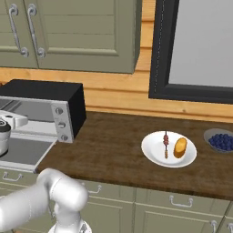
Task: Pick up the kebab skewer and baguette bread, and place them inside the toaster oven. Close the toaster oven door and start by setting the timer.
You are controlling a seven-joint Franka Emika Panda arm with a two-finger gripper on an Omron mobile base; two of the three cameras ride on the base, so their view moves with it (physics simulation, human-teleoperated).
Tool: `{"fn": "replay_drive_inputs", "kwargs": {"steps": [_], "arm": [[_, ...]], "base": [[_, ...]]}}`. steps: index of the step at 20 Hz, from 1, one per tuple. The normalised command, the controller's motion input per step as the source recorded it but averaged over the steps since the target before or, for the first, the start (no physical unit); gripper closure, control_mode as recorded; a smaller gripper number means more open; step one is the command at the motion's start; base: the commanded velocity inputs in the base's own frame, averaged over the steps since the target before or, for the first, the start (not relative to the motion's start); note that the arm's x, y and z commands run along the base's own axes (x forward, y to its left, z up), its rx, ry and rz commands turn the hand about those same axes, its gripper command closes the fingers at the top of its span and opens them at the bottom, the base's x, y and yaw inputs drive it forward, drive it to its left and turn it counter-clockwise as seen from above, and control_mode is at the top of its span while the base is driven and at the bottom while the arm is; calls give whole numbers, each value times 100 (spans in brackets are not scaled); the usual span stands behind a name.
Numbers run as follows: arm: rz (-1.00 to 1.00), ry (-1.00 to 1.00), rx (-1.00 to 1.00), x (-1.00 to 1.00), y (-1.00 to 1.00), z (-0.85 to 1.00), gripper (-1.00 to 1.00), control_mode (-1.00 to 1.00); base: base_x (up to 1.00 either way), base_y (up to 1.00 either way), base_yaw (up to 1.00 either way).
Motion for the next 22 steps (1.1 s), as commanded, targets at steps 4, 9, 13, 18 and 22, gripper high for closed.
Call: {"fn": "replay_drive_inputs", "kwargs": {"steps": [4,9,13,18,22], "arm": [[0,0,-2,27,5,-31,-100,-100],[0,0,-4,24,11,-24,-100,-100],[0,0,-2,21,0,-4,-100,-100],[0,0,-2,13,0,-11,-100,-100],[0,0,-3,14,0,-13,-100,-100]], "base": [[0,0,0],[0,0,0],[0,0,0],[0,0,0],[0,0,0]]}}
